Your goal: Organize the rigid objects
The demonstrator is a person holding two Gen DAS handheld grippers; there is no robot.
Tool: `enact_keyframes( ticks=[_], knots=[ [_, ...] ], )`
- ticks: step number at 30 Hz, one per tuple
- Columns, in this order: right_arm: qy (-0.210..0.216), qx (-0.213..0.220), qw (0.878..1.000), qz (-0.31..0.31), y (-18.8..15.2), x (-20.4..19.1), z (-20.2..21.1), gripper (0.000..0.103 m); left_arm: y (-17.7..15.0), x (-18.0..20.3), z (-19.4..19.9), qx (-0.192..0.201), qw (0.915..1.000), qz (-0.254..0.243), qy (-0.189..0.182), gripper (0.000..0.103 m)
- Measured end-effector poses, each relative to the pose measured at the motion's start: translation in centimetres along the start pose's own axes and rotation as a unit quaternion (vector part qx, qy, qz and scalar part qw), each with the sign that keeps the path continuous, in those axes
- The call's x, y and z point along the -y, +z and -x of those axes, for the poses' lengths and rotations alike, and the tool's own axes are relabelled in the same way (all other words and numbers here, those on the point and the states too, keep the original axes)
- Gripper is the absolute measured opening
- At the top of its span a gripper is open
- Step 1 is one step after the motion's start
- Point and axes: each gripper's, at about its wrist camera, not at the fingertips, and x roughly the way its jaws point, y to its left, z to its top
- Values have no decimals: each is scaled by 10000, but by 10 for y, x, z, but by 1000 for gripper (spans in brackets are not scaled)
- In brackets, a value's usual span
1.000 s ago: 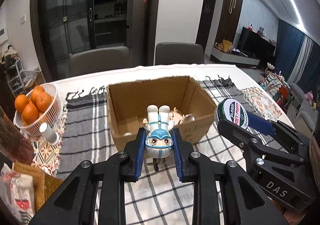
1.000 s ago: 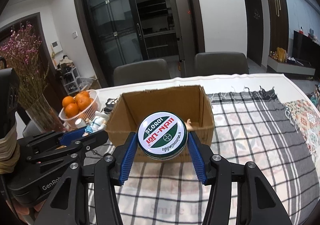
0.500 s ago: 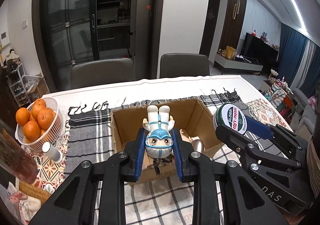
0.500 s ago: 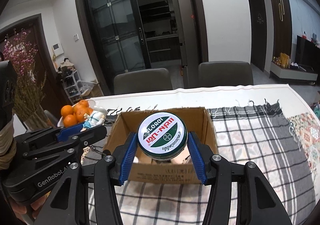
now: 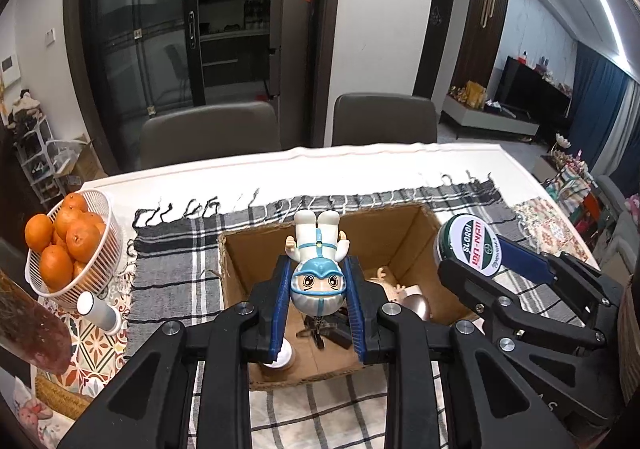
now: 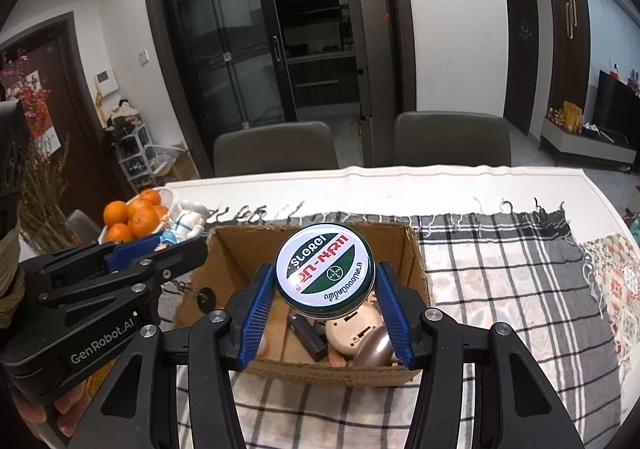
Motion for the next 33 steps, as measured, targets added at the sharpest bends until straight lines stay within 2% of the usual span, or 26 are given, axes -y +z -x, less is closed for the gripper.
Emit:
enact_keyframes(
  ticks=[19, 22, 33],
  knots=[
    [-249, -896, 9957, 49, -10, 10, -63, 53, -14, -12, -63, -822, 9962, 98, 265, 27],
    [-287, -978, 9948, 51, -14, 11, -67, 56, -17, -13, -64, -828, 9960, 121, 313, 34],
    [-389, -843, 9957, -67, -18, 16, -42, 56, -28, -8, -27, -474, 9981, 124, 367, 37]
  ],
)
